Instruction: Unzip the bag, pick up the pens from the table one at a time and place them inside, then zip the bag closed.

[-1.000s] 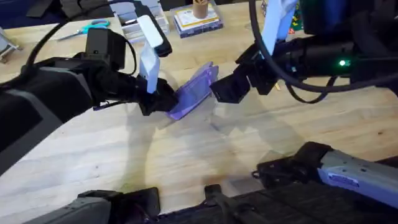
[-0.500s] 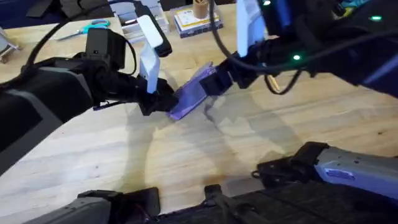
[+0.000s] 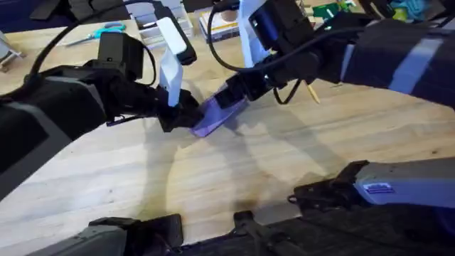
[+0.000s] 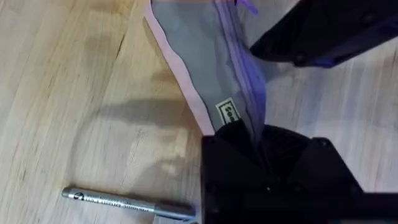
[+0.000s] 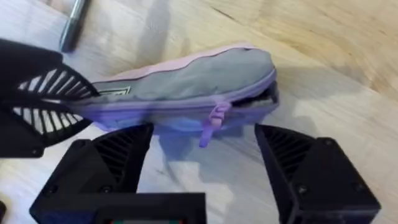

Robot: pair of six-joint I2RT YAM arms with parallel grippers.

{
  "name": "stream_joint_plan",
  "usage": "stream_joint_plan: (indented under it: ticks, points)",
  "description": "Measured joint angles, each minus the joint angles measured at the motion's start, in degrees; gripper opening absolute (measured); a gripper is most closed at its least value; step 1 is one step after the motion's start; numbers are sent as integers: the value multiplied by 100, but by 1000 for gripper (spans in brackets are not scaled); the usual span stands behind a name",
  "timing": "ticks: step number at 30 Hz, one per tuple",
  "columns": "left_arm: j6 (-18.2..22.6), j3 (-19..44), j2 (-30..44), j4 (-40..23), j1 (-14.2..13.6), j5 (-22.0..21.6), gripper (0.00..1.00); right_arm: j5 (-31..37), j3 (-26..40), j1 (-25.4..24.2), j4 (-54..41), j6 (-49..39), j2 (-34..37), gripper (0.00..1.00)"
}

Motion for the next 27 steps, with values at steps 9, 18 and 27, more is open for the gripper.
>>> stream_joint_plan:
  ticks: [9,18,27]
  points:
    - [0,0,-2,0,0,0,42,2,-9,-2,206,27,160,567]
    - [0,0,-2,0,0,0,42,-2,-9,-4,277,38,334,176]
    - [0,1,-2,0,0,0,42,0,-9,-4,275,60,334,34]
